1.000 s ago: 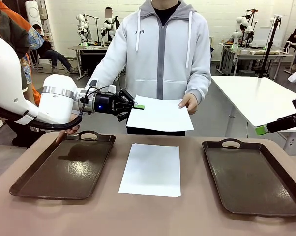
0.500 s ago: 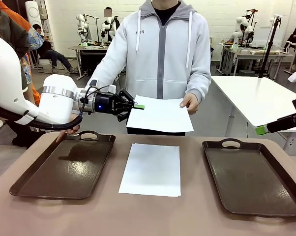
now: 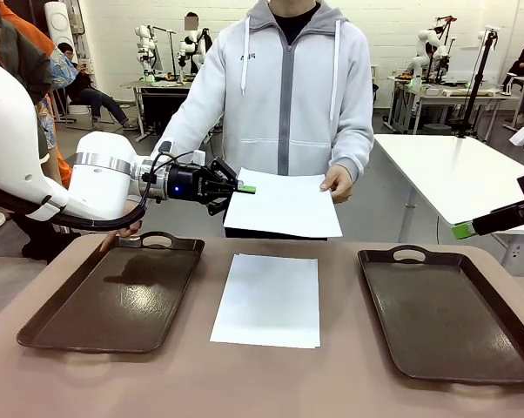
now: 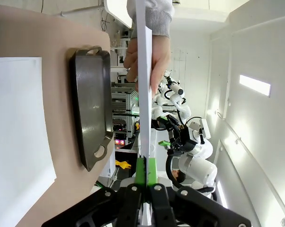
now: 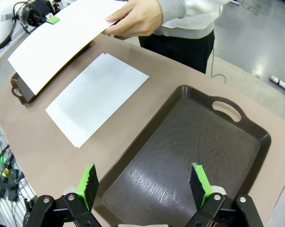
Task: Sort the A4 documents.
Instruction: Place the A4 Paper in the designated Handle tray.
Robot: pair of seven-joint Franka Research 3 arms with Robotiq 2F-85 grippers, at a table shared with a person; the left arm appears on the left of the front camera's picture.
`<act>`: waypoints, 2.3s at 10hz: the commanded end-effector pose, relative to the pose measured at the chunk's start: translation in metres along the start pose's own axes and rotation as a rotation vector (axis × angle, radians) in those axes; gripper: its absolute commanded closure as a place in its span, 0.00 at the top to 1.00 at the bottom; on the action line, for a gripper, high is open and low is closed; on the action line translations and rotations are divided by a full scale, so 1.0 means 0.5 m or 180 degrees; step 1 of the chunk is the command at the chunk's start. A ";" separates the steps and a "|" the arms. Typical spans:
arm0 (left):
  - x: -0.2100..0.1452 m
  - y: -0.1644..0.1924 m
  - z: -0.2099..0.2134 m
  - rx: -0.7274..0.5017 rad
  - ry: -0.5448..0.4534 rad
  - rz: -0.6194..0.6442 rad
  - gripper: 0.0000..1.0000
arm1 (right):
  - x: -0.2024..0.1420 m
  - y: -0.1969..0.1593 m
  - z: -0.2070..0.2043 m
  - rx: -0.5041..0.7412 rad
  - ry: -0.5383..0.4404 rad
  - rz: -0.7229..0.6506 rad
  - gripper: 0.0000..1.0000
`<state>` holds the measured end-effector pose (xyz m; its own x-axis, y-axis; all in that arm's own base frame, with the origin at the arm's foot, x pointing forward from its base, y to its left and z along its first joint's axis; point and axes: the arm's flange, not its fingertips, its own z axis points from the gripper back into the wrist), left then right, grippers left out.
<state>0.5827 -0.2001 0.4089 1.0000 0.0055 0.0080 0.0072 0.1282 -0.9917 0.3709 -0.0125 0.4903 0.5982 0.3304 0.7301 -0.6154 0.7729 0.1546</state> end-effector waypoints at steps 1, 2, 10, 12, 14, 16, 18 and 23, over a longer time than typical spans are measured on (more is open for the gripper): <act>-0.001 0.000 -0.002 -0.0002 0.0001 -0.0034 0.00 | -0.002 -0.001 -0.002 0.0057 -0.0033 -0.0020 1.00; -0.001 0.000 -0.002 -0.0002 0.0001 -0.0034 0.00 | -0.002 -0.001 -0.002 0.0057 -0.0033 -0.0020 1.00; 0.015 -0.032 -0.004 0.0378 0.0672 -0.0346 0.01 | -0.002 -0.001 -0.002 0.0057 -0.0033 -0.0020 1.00; -0.037 -0.039 0.048 0.0532 0.0673 -0.0375 0.01 | -0.002 -0.001 -0.002 0.0057 -0.0033 -0.0020 1.00; -0.091 -0.034 0.091 0.0746 0.0632 -0.0299 0.01 | -0.002 -0.001 -0.002 0.0057 -0.0033 -0.0020 1.00; -0.137 0.002 0.132 0.0926 0.0523 -0.0094 0.01 | -0.002 -0.001 -0.002 0.0057 -0.0033 -0.0020 1.00; -0.153 0.031 0.158 0.0994 0.0252 0.0016 0.01 | -0.002 -0.001 -0.002 0.0057 -0.0033 -0.0020 1.00; -0.130 0.064 0.230 0.1636 0.0076 0.0051 0.01 | -0.002 -0.001 -0.002 0.0057 -0.0033 -0.0020 1.00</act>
<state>0.5160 -0.0868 0.3825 1.0000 0.0001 0.0025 0.0020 0.5425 -0.8401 0.3708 -0.0126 0.4903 0.5982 0.3302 0.7302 -0.6153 0.7730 0.1545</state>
